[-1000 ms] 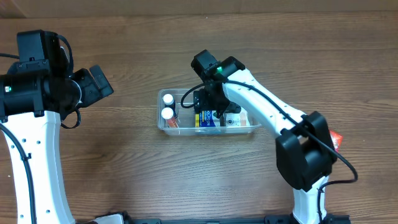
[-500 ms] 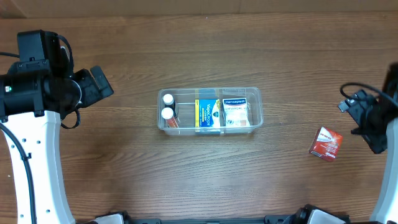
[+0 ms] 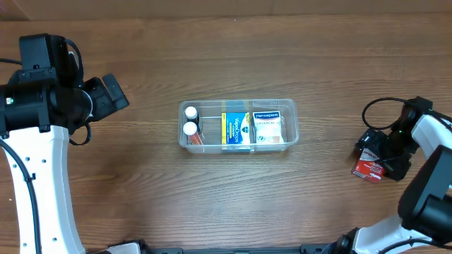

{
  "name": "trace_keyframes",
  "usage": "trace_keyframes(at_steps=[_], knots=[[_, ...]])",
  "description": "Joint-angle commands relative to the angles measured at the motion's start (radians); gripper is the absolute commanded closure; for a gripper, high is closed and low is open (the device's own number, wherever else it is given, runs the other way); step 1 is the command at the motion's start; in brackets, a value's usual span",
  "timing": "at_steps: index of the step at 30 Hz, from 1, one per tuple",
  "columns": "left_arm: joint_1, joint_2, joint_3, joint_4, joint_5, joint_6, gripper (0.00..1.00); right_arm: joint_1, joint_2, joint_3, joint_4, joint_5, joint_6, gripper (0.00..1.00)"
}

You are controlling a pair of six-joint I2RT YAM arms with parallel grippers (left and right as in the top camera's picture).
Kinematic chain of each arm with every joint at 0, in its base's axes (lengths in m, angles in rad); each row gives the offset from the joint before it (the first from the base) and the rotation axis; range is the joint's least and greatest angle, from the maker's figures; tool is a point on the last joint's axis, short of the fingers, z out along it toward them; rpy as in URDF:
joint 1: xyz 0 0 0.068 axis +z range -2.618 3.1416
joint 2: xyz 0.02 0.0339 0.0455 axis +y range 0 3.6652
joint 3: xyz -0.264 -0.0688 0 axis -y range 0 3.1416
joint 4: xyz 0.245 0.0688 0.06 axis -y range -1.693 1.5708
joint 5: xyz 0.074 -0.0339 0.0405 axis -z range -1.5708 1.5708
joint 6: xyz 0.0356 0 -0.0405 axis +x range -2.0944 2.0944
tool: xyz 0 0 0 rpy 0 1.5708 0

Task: Pack container
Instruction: 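Grasp the red-white packet with the right gripper, then lower the red packet into the container beside the tube and push it down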

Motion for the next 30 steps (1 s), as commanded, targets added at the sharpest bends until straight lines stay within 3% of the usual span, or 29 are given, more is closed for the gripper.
trace_keyframes(at_steps=[1,8,15,18,21,26,30], knots=[[0.002,-0.009,-0.002,0.002,0.011,0.022,0.00,-0.003,0.009,-0.005,0.015,-0.025,-0.016,0.00],[0.002,-0.009,-0.002,0.000,0.011,0.022,0.00,-0.003,0.008,-0.004,0.014,-0.025,-0.015,0.27],[0.002,-0.009,-0.002,0.001,0.011,0.022,0.00,0.002,-0.010,0.107,-0.094,-0.027,-0.007,0.28],[0.002,-0.009,-0.002,0.001,0.011,0.022,0.00,0.058,-0.117,0.210,-0.161,-0.051,-0.011,0.28],[0.002,-0.009,-0.002,0.001,0.011,0.022,0.00,0.190,-0.264,0.316,-0.207,-0.052,-0.016,0.28],[0.002,-0.009,-0.002,0.001,0.011,0.021,0.00,0.640,-0.447,0.410,-0.150,-0.051,0.014,0.28],[0.002,-0.009,-0.002,0.000,0.011,0.018,0.00,0.964,-0.365,0.410,0.001,-0.050,0.111,0.28]])
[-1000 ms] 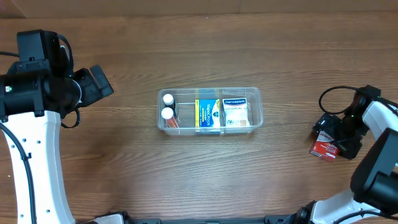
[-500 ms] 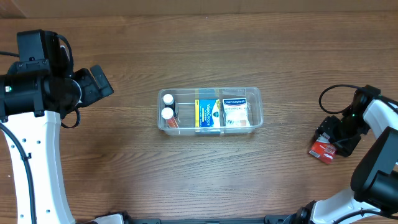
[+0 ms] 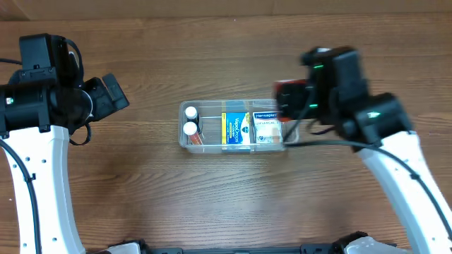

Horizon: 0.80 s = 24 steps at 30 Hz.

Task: Pack container
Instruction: 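Lower the red packet into the container beside the tube and push it down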

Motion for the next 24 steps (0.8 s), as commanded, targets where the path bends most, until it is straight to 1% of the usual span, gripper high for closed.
trace_keyframes(at_steps=[1,3,4,5,8,10,12,19,24], knots=[[0.002,-0.009,-0.002,-0.004,0.011,0.018,0.00,0.130,0.081,0.016,0.071,0.007,0.089,0.28],[0.002,-0.009,-0.002,-0.007,0.011,0.018,0.00,0.194,0.181,0.016,0.130,0.006,0.185,0.28],[0.002,-0.009,-0.002,-0.007,0.011,0.018,0.00,0.204,0.203,0.016,0.142,0.006,0.208,0.28],[0.002,-0.009,-0.002,-0.008,0.011,0.018,0.00,0.224,0.241,0.016,0.169,0.005,0.261,0.28],[0.002,-0.009,-0.002,-0.008,0.011,0.018,0.00,0.274,0.298,0.016,0.237,-0.032,0.296,0.28],[0.002,-0.009,-0.002,-0.008,0.011,0.018,0.00,0.290,0.321,0.016,0.251,-0.036,0.375,0.28],[0.002,-0.009,-0.002,-0.011,0.011,0.018,0.00,0.291,0.339,0.016,0.253,-0.035,0.423,0.28],[0.002,-0.009,-0.002,-0.014,0.011,0.018,0.00,0.291,0.421,0.015,0.272,-0.039,0.422,0.28],[0.002,-0.009,-0.002,-0.014,0.011,0.018,0.00,0.291,0.426,0.015,0.288,-0.039,0.422,0.28]])
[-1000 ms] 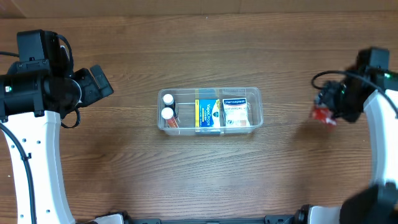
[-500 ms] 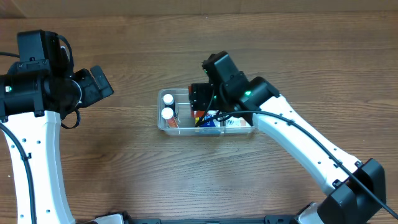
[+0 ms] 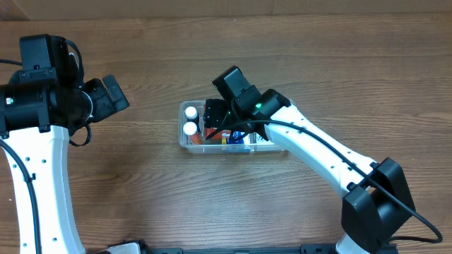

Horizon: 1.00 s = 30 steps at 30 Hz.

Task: Pack container
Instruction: 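Lower the red packet into the container beside the tube and push it down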

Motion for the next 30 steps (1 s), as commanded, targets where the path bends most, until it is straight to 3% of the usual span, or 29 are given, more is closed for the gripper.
trace_keyframes(at_steps=[1,22,27,30], knots=[[0.002,-0.009,-0.002,-0.003,0.011,0.018,0.00,-0.001,0.003,0.014,0.006,-0.010,0.005,0.28],[0.002,-0.009,-0.002,-0.007,0.011,0.018,0.00,-0.001,0.046,0.014,-0.002,-0.027,0.005,0.23],[0.002,-0.009,-0.002,-0.008,0.011,0.018,0.00,-0.001,0.046,0.014,-0.005,0.027,-0.003,0.29],[0.002,-0.009,-0.002,-0.008,0.011,0.018,0.00,-0.001,0.046,0.014,-0.003,0.055,-0.099,0.35]])
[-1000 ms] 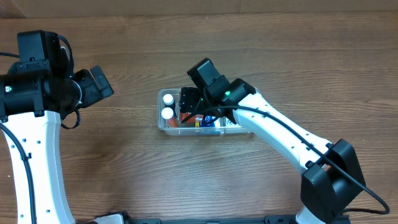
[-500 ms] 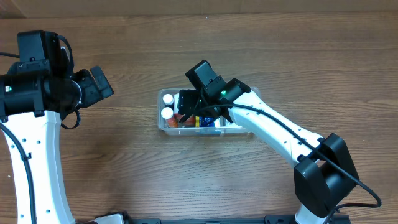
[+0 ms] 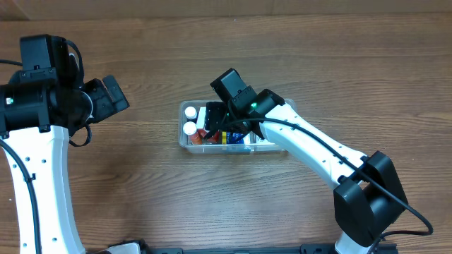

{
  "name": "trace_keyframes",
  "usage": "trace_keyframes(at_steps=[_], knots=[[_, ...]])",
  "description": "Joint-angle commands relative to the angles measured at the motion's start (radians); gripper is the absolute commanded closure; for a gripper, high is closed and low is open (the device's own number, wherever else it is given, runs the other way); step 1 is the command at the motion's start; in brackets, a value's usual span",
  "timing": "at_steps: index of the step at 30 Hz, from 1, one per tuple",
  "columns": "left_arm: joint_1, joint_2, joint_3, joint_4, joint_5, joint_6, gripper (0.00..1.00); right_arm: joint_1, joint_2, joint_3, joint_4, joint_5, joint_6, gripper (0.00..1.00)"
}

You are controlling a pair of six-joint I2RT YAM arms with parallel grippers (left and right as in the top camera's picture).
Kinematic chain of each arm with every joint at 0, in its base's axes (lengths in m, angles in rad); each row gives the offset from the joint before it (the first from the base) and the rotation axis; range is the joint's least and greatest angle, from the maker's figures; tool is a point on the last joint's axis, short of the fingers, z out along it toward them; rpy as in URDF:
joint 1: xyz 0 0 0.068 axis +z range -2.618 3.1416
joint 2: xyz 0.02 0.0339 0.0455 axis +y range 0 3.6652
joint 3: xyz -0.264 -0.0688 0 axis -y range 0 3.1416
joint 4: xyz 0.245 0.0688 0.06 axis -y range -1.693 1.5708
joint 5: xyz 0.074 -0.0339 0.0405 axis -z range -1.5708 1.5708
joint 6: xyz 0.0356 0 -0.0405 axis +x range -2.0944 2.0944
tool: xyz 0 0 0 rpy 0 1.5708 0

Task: Pack container
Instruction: 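Lower the red packet into the container beside the tube and push it down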

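Note:
A clear plastic container (image 3: 182, 141) sits mid-table. At its left end stand two white-capped bottles (image 3: 189, 128). A blue and yellow box (image 3: 236, 138) shows partly beneath my right arm, and the white box beside it is mostly covered. My right gripper (image 3: 214, 121) reaches into the container just right of the bottles. It is shut on a red box (image 3: 206, 132), which sits low inside the bin. My left gripper (image 3: 111, 95) hangs over the table far to the left, and its jaws cannot be made out.
Brown wooden table all around the container. My right arm (image 3: 311, 144) stretches diagonally from the lower right across the bin's right half. The left arm's white link (image 3: 42, 183) runs down the left edge.
My right gripper has shifted slightly left and lower in the container, and the red box now lies closer to the bottles. The left arm has not moved.
My right gripper was at the far right of the table, on a red box. Then it held the box above the container's right end. Later it was over the left-middle slot, and now the box sits down in that slot beside the bottles.

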Motion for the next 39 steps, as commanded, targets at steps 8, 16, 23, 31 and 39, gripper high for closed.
trace_keyframes(at_steps=[8,16,23,31,39], knots=[[0.002,-0.009,-0.002,-0.002,0.011,0.018,0.00,-0.001,0.001,0.014,0.114,-0.202,-0.383,0.96],[0.002,-0.009,-0.002,-0.002,0.011,0.018,0.00,-0.001,0.005,0.014,0.143,-0.248,-0.393,0.96],[0.002,-0.009,-0.002,-0.001,0.009,0.019,0.00,-0.001,0.067,0.014,0.161,-0.259,-0.389,0.96],[0.002,-0.009,-0.002,-0.002,0.010,0.019,0.00,-0.001,0.067,0.014,0.085,-0.172,-0.354,0.96],[0.002,-0.009,-0.002,-0.002,0.010,0.019,0.00,-0.001,0.067,0.015,-0.029,0.019,-0.278,0.96]])
